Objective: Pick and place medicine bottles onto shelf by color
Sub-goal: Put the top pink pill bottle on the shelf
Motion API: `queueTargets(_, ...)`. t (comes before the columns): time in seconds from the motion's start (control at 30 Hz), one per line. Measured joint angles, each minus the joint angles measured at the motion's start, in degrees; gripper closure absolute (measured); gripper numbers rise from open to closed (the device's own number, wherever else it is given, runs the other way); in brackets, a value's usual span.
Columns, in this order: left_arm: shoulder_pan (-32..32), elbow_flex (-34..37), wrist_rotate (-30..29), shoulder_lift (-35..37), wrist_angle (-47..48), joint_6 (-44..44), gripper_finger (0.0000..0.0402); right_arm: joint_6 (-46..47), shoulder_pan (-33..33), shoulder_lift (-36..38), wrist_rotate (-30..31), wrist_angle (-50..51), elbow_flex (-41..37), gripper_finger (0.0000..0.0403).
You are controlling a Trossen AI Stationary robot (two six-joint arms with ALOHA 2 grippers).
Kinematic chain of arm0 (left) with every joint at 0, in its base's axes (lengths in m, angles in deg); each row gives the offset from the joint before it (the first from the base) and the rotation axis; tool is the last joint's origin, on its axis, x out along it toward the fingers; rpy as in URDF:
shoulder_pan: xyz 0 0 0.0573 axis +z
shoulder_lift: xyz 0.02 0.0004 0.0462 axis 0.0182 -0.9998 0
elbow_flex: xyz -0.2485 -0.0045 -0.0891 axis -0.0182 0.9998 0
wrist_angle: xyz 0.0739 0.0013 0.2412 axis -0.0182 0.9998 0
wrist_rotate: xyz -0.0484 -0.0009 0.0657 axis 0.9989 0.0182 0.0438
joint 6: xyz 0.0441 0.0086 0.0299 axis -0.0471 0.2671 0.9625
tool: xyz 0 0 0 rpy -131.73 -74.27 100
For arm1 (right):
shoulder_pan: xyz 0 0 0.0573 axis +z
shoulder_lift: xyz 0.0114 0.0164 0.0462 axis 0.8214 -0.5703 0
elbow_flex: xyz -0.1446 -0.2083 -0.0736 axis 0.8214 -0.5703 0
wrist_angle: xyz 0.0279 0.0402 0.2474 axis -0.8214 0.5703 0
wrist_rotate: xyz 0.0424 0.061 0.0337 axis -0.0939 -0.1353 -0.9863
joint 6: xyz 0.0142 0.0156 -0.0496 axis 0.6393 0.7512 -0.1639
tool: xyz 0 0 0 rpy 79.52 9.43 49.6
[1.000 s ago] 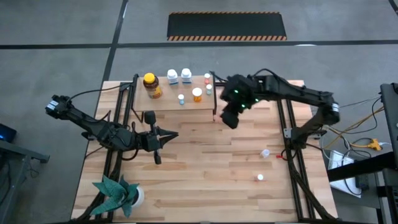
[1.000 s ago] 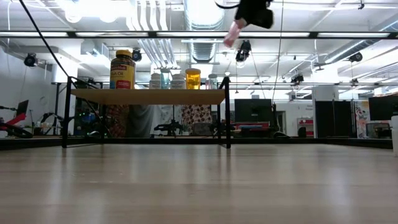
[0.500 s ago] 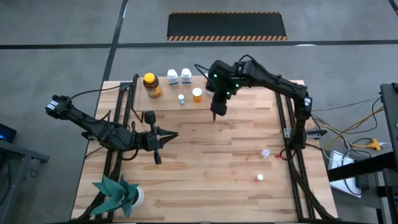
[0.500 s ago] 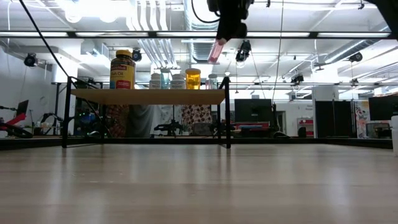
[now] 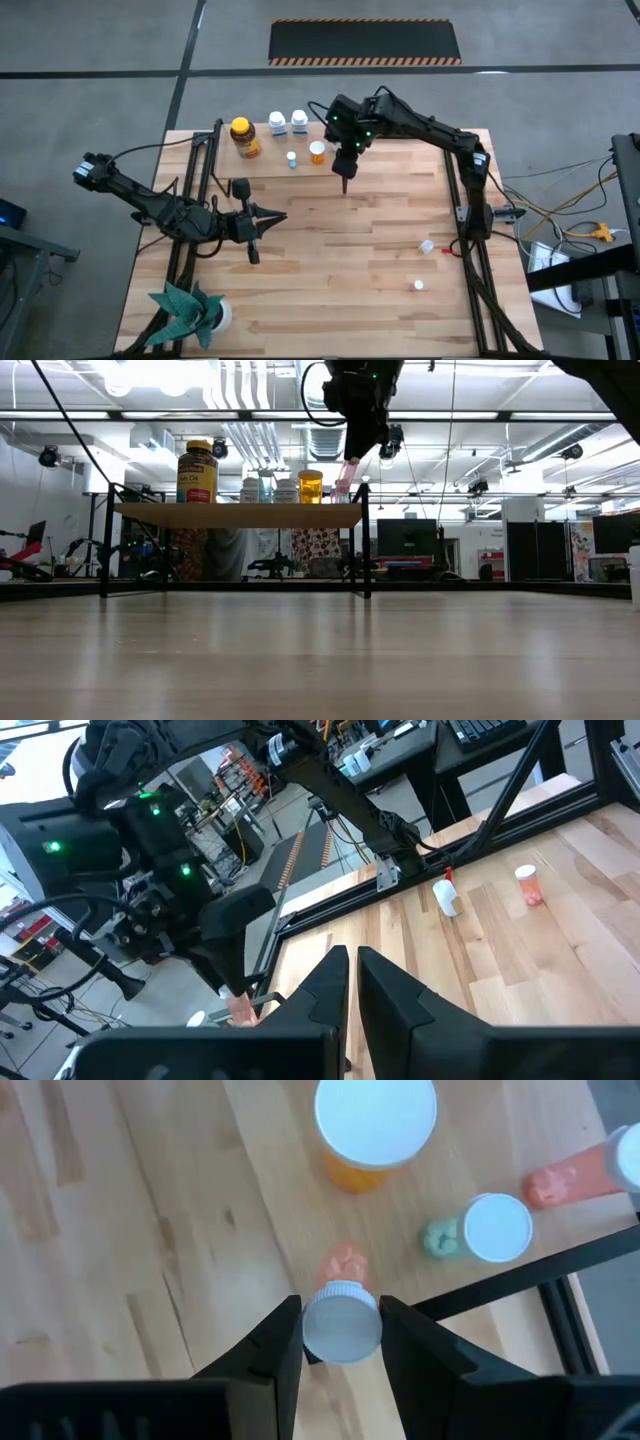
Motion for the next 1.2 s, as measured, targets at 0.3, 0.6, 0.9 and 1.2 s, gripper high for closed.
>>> queueTargets(0.3,0.0,0.0,0.0,0.0,0.0,0.0,0.0393,-0.1,0.0,-2.2,0.1,0.0,-0.1,0.0291)
queueTargets(0.6,0.0,0.0,0.0,0.0,0.0,0.1,0.0393,-0.6,0.0,-2.9,0.1,-0.4,-0.1,0.0275)
queueTargets(0.9,0.0,0.0,0.0,0.0,0.0,0.1,0.0393,-0.5,-0.1,-2.8,0.1,-2.1,-0.2,0.0237)
queueTargets(1.2,0.1,0.2,0.0,-0.6,-0.9,-0.3,0.0393,-1.3,-0.2,0.0,0.0,-0.4,-0.2,0.0232)
